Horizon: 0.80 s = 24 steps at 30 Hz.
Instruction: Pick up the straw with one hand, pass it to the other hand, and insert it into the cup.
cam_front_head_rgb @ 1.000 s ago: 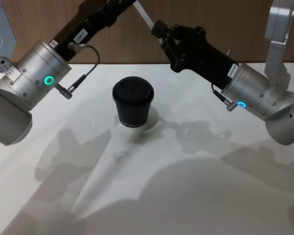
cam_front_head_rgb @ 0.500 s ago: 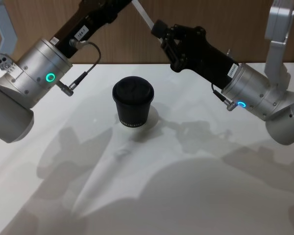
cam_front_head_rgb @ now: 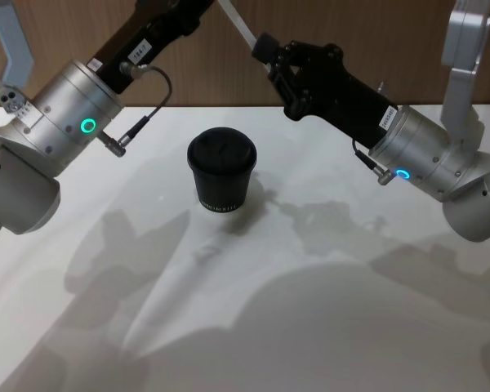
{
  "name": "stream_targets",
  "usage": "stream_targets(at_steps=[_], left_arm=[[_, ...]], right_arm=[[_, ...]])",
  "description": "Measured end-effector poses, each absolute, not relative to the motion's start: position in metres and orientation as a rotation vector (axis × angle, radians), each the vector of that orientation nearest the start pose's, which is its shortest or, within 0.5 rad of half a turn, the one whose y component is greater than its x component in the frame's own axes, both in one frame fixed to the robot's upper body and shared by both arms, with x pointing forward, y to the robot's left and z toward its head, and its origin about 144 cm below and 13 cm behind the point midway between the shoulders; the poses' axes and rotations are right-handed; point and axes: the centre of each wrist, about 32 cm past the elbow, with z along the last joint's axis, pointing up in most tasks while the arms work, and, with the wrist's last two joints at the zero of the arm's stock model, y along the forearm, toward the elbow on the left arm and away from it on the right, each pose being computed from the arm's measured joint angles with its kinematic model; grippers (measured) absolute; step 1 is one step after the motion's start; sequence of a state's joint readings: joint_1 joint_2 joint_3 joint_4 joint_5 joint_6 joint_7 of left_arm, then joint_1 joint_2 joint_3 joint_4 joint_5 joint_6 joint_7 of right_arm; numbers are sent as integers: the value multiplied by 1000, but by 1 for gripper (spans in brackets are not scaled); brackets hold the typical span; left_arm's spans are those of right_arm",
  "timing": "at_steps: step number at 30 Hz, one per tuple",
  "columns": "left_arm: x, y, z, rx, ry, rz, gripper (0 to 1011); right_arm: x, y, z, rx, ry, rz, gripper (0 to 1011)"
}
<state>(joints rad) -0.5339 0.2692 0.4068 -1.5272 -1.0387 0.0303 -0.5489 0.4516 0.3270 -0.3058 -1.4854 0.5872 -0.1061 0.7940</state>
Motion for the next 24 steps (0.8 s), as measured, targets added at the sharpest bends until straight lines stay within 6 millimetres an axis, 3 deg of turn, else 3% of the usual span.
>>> stream_targets(at_steps=[13, 24], left_arm=[[562, 185, 1307, -640, 136, 493, 116], [560, 185, 1309, -643, 126, 501, 26]], right_arm=[[560, -239, 1272, 317, -241, -490, 2], [560, -239, 1272, 317, -241, -490, 37]])
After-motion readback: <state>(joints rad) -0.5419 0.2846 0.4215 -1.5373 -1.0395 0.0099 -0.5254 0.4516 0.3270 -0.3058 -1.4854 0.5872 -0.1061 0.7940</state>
